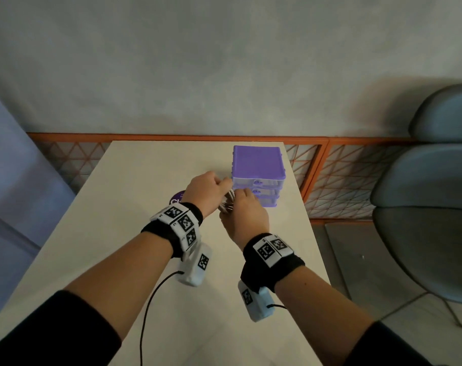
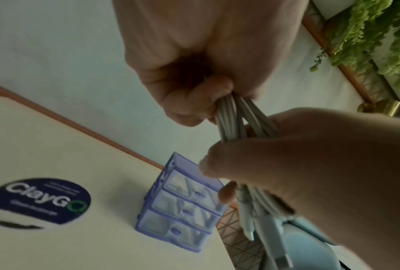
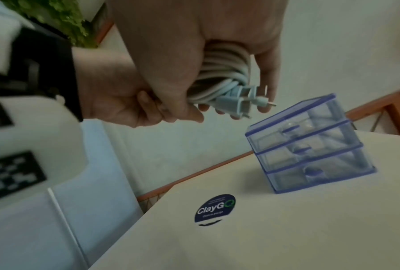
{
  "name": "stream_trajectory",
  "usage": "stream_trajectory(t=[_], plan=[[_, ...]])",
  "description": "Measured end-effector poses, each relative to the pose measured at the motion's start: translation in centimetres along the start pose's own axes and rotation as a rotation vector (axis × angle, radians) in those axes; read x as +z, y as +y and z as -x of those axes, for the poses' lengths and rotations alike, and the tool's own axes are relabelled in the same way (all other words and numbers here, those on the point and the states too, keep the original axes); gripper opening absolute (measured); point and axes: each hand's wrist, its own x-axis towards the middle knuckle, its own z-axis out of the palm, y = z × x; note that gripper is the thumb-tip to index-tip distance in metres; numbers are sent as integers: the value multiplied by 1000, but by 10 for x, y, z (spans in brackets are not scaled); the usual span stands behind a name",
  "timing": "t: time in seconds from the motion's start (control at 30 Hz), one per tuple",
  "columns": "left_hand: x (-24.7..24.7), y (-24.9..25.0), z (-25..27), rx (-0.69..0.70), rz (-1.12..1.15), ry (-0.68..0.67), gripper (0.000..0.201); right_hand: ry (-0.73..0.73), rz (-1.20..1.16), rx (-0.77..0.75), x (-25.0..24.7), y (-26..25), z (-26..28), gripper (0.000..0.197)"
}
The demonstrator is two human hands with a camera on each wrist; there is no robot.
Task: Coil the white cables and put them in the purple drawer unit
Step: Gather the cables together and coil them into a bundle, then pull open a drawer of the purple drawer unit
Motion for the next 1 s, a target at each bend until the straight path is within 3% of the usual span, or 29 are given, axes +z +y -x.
stream_trajectory(t=[0.1, 0.27, 0.43, 0.57, 0.63, 0.77, 1.0], plan=[[22, 4, -1, 8, 52, -53, 34, -35, -82, 80, 7, 20, 1, 23], [51, -4, -7, 85, 161, -144, 38, -171, -268, 171, 15, 52, -2, 36], [65, -9, -29, 46, 36, -275, 55, -269, -548, 412, 27, 83, -14, 12], [75, -27, -74, 150, -137, -93, 27, -206, -927, 748, 38, 114, -30, 31], [82, -35, -89, 196, -176, -64, 33, -151, -1029, 840, 48, 128, -39, 35], [92, -48, -108, 255, -214, -132, 52, 5, -1206, 956, 66, 137, -57, 29], [106, -59, -121, 349, -177, -85, 38, 145, -1435, 992, 96, 118, -89, 15]])
